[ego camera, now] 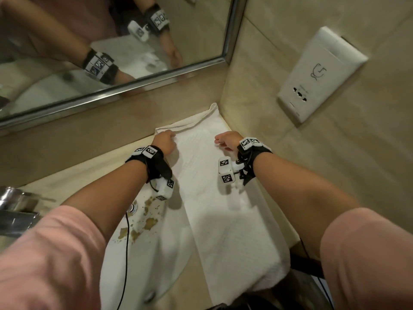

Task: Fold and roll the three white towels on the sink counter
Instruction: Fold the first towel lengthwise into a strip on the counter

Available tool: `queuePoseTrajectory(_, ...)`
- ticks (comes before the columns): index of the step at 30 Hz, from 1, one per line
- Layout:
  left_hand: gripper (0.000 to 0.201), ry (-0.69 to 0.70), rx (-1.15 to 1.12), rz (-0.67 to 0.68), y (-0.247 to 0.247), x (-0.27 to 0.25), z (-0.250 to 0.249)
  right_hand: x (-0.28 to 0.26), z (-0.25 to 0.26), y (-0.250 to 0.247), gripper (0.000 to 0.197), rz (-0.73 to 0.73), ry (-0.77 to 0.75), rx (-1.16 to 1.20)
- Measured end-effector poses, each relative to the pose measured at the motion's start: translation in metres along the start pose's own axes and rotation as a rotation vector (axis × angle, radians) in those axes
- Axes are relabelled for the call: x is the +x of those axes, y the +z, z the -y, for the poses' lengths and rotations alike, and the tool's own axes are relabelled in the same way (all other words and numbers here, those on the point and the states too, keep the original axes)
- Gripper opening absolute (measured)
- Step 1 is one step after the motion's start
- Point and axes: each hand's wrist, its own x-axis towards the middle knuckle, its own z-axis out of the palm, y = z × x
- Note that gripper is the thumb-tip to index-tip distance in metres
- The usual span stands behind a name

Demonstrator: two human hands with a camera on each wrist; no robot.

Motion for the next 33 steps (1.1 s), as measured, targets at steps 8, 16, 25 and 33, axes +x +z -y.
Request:
queuePoseTrajectory(8,0.030,-0.148,-0.106,0.069,0.017,-0.038,-0.016,-0.041,-0.059,-0.016,0.018,-0.015,0.086,0.070)
queuePoseTrajectory(16,0.014,-0.285,-0.386,0.138,0.050,-0.098,-0.030,-0.076,-0.136,-0.048,0.031,0.001,0.188,-0.066)
queuePoseTrajectory(25,0.020,-0.519,-0.575,-0.027,0.110,-0.199,-0.030,-0.142,-0.219,-0.078,0.028,0.065,0.141,-0.263)
queuePoseTrajectory(33,0.038,-0.658,-0.607,-0.048,0.156,-0.302,-0.049,-0.165,-0.290,-0.097,0.024,0.168,0.099,-0.407)
